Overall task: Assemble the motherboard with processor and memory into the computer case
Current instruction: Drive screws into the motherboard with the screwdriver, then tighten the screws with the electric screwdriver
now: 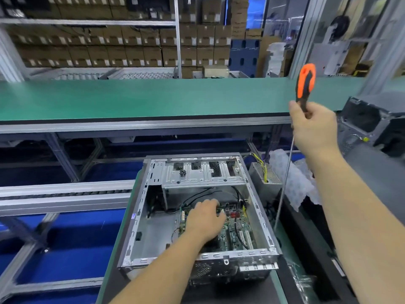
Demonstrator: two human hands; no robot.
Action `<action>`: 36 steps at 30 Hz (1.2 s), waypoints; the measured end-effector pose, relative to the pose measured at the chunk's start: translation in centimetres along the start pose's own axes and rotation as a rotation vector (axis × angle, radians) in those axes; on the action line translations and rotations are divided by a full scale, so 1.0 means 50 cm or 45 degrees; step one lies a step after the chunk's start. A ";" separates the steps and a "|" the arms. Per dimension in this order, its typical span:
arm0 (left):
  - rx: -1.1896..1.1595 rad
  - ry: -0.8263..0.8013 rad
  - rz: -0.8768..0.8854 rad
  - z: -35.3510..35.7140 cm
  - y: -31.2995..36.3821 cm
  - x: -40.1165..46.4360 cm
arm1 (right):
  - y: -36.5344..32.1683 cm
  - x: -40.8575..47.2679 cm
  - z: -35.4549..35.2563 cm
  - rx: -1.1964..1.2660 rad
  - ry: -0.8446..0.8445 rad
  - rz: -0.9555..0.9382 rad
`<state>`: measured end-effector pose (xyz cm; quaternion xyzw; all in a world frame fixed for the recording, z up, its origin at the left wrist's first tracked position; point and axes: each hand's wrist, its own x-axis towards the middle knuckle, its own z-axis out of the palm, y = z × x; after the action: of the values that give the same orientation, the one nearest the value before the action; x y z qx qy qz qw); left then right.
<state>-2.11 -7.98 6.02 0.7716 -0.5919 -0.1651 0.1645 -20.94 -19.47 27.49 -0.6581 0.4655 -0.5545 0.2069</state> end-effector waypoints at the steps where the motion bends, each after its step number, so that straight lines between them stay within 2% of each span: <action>1: -0.001 0.007 0.025 0.002 0.017 0.004 | 0.030 -0.001 0.004 -0.014 -0.041 0.073; 6: 0.031 0.013 0.015 0.019 0.054 0.025 | 0.216 -0.046 0.043 -0.035 -0.262 0.502; 10: 0.208 -0.104 -0.066 0.061 0.045 0.026 | 0.365 -0.097 0.091 -0.063 -0.453 0.782; 14: 0.501 -0.195 0.042 0.090 0.047 0.036 | 0.476 -0.142 0.130 -0.213 -0.594 0.821; 18: 0.495 -0.323 0.056 0.088 0.040 0.042 | 0.530 -0.188 0.168 -0.347 -0.822 0.857; 21: 0.413 -0.319 0.016 0.083 0.036 0.041 | 0.544 -0.214 0.192 -0.465 -0.988 0.846; 24: 0.442 -0.346 0.014 0.076 0.045 0.042 | 0.550 -0.235 0.196 -0.536 -0.967 0.813; 29: 0.319 -0.305 -0.009 0.079 0.036 0.044 | 0.531 -0.230 0.185 -0.514 -1.006 0.809; 31: 0.262 -0.280 -0.021 0.076 0.037 0.046 | 0.505 -0.221 0.171 -0.402 -0.877 0.859; 34: 0.213 -0.251 -0.033 0.068 0.043 0.048 | 0.444 -0.194 0.146 -0.094 -0.570 0.925; 36: 0.156 -0.196 -0.041 0.064 0.043 0.047 | 0.385 -0.173 0.137 -0.002 -0.436 0.868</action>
<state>-4.85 -10.95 3.98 0.7747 -0.5992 -0.1902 0.0685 -21.57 -23.10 5.61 -0.5488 0.6166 -0.3356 0.4539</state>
